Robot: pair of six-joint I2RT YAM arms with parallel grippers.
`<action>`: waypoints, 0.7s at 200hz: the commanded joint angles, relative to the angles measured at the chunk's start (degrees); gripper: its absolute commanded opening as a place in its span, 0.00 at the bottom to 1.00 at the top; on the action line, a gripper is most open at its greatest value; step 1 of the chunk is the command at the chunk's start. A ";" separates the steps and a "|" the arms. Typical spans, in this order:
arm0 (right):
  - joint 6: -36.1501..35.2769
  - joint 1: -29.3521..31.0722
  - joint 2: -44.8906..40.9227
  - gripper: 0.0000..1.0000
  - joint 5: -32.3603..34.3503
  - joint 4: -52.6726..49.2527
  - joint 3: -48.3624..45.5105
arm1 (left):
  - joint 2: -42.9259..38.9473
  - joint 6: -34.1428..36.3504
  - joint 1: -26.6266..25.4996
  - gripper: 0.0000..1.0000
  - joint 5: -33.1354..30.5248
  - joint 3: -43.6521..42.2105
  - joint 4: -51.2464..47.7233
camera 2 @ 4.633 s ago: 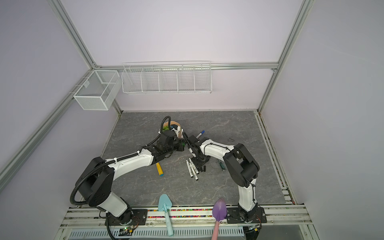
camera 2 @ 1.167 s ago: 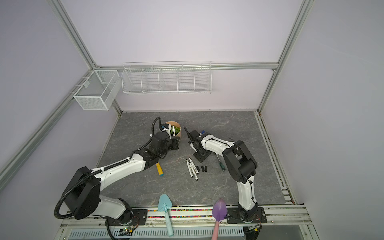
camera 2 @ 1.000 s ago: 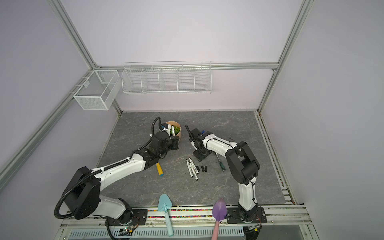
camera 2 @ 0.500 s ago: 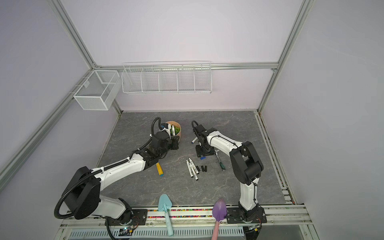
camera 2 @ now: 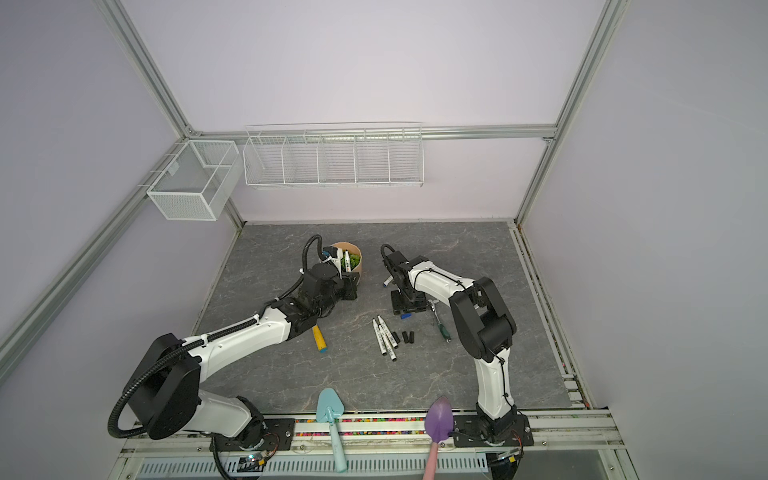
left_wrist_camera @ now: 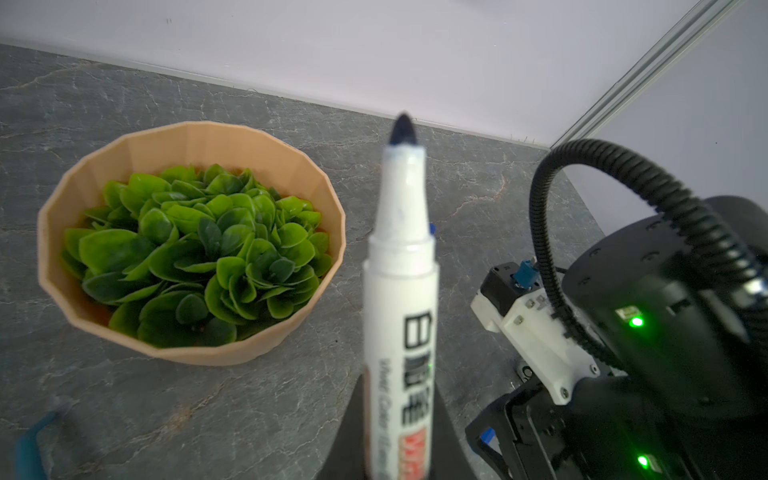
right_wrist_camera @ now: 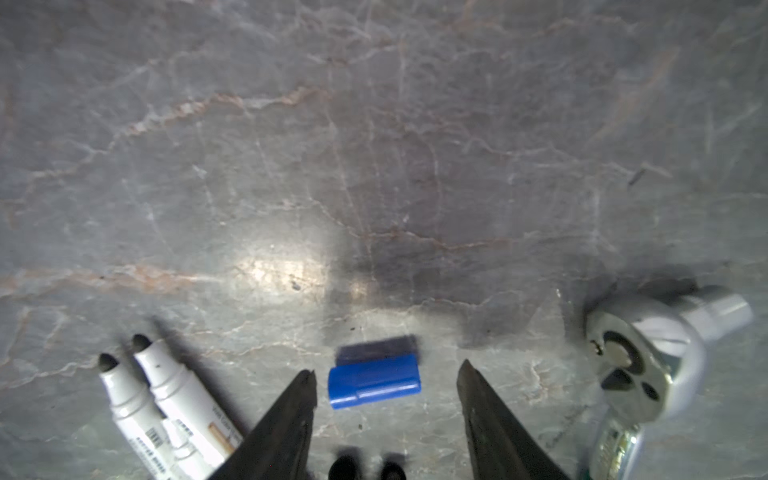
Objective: Insert the pens into the pen caps
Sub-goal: 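Close the right gripper on the blue cap and lift it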
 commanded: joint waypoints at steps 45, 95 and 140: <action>0.60 -0.51 -0.96 0.58 3.29 -0.95 -4.67 | -0.45 0.11 0.32 0.00 1.92 -0.74 1.91; -0.25 -1.12 -1.99 0.54 2.14 1.19 -6.99 | 0.05 -0.51 0.30 0.00 2.82 -0.77 2.13; -0.98 -1.27 0.70 0.42 0.17 1.94 -5.07 | 0.15 -0.66 0.30 0.00 3.30 -0.68 1.95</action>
